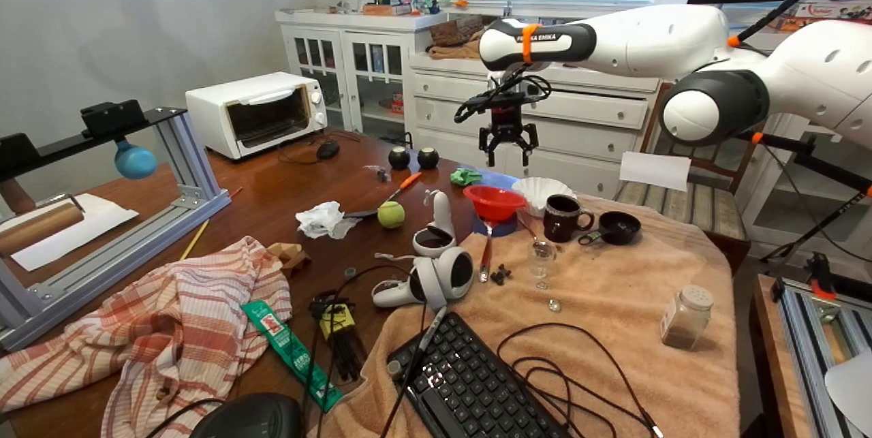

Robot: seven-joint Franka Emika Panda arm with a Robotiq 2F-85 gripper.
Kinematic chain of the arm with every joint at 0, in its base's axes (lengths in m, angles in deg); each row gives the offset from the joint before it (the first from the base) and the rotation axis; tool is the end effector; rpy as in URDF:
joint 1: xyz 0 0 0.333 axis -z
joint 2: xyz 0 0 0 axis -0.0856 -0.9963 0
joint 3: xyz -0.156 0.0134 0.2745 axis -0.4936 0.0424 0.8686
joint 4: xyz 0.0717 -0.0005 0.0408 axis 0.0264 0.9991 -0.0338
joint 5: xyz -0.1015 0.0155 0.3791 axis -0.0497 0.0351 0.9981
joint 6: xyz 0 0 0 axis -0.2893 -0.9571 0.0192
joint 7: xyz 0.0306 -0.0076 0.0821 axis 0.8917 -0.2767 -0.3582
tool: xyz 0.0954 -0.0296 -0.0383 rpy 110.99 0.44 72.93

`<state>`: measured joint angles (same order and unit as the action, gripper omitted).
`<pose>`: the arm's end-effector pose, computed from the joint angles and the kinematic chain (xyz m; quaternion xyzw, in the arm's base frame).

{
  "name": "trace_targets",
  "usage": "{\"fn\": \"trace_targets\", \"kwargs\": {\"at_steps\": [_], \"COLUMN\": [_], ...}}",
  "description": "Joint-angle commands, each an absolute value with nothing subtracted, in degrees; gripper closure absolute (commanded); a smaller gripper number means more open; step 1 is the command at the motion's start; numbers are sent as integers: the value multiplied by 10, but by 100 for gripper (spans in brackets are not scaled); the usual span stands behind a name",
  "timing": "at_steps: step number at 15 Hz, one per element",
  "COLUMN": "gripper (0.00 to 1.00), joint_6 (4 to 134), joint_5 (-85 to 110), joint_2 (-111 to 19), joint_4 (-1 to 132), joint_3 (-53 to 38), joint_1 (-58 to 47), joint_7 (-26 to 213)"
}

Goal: Place the orange bowl on top of the blue tape, remove the green object from the coffee filters and then place the coffee filters on the orange bowl

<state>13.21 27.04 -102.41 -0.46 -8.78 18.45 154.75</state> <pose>0.7015 -0.3052 0.2406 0.6898 -0.7003 -0.1838 0.0017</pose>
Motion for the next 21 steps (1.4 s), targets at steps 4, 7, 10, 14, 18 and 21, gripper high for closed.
{"fn": "trace_targets", "kwargs": {"at_steps": [4,7,10,14,18,21], "gripper": [0,0,0,0,34,58], "joint_6": [57,29,17,28,37,42], "joint_5": [257,251,244,234,225,219], "joint_2": [-1047,-1057,-1068,-1080,-1081,-1081], "joint_4": [-14,-16,-21,-24,-22,-23], "joint_3": [-88,-92,-96,-98,-102,-102], "joint_1": [184,183,182,179,175,172], "joint_7": [1591,1595,1592,1584,1574,1568]}}
